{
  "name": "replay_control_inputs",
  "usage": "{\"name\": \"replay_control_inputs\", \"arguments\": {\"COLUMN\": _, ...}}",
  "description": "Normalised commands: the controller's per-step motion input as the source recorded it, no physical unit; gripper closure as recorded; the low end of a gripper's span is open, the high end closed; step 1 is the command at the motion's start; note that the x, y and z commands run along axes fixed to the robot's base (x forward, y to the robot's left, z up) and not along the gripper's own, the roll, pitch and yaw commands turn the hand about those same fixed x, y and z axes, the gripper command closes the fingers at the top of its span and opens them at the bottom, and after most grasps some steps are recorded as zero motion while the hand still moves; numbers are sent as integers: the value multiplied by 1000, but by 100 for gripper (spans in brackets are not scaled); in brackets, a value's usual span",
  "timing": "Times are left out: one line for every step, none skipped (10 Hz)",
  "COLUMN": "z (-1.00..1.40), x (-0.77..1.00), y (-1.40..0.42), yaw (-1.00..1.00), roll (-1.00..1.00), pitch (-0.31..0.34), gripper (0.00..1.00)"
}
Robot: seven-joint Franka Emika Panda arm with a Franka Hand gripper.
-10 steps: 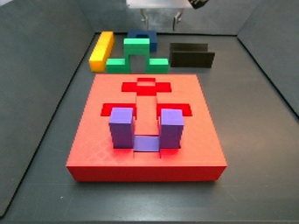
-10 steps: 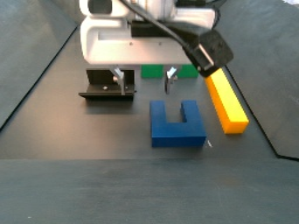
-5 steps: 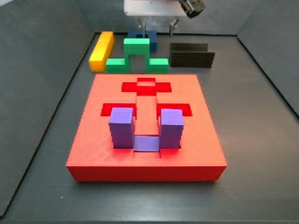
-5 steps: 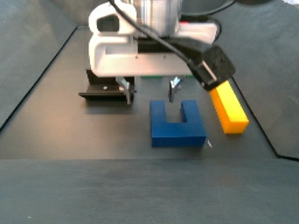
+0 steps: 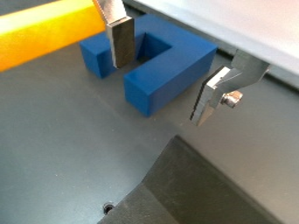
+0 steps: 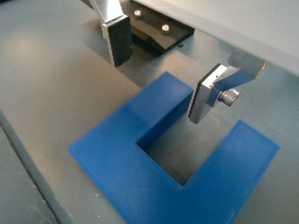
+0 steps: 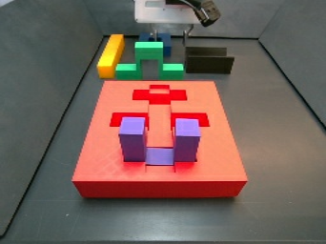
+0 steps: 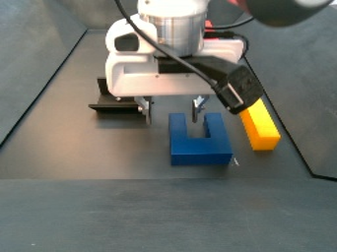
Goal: Pick up the blue object. Move up. Place the blue object on the fixture. Regrasp the blue object. Move to above the board. Insert the blue object.
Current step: Pick up the blue object.
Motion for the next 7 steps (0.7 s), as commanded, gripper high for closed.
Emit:
{"name": "replay_control_inputs", "arguments": {"z": -111, "x": 0, "y": 0, "yaw": 0, "roll": 0, "pitch": 0, "gripper": 0}}
{"name": "replay_control_inputs", "arguments": {"z": -20, "x": 0, "y": 3, "yaw": 0, "roll": 0, "pitch": 0, "gripper": 0}}
{"name": "replay_control_inputs", "arguments": {"z": -23, "x": 0, "y": -14, "yaw": 0, "roll": 0, "pitch": 0, "gripper": 0}}
{"name": "replay_control_inputs", "arguments": {"z": 0, "x": 3, "y": 0, "yaw": 0, "roll": -49, "pitch": 0, "gripper": 0}}
{"name": "replay_control_inputs", "arguments": {"z": -234, "x": -17, "y": 29, "yaw": 0, "roll": 39, "pitch": -16, "gripper": 0}}
{"name": "replay_control_inputs", "arguments": {"z": -126, "x": 0, "y": 0, "yaw": 0, "roll": 0, "pitch": -6, "gripper": 0}}
{"name": "replay_control_inputs", "arguments": {"z": -23, "x": 0, "y": 0, "yaw": 0, "roll": 0, "pitch": 0, "gripper": 0}}
